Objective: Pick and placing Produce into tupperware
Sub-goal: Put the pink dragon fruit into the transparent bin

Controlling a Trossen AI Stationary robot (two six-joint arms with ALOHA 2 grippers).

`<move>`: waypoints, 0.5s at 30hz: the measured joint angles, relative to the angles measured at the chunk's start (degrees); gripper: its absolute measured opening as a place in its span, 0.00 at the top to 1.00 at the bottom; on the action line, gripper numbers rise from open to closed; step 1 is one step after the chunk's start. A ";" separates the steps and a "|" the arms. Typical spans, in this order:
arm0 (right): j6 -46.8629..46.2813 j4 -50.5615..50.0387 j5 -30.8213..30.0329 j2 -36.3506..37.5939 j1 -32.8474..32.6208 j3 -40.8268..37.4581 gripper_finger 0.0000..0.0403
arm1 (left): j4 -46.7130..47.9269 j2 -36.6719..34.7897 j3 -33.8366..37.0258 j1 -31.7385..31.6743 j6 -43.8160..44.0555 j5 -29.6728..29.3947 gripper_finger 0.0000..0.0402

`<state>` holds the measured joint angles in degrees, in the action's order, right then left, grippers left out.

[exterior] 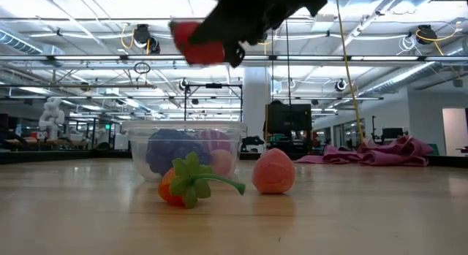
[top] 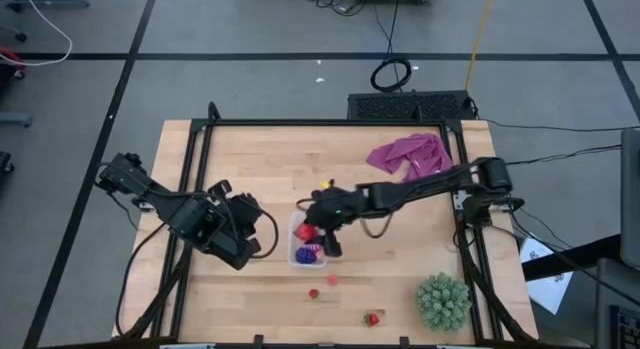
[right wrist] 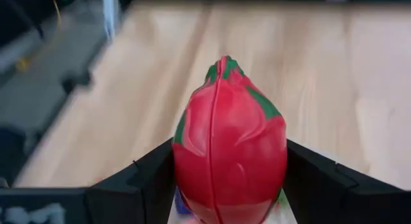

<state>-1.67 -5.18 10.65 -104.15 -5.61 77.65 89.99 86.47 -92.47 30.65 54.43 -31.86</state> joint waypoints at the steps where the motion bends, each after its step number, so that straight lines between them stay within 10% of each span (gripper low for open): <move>1: 0.66 -3.73 -0.02 -1.48 0.00 2.11 0.42 | 0.02 0.00 0.00 0.00 0.00 0.23 0.63; 15: 1.47 -21.06 -0.04 -6.59 -0.23 8.53 0.42 | 0.01 -0.02 -0.01 0.17 -2.30 0.47 0.63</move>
<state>-0.20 -26.23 10.61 -110.74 -5.84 86.17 90.01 86.46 -92.48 30.83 52.14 -31.39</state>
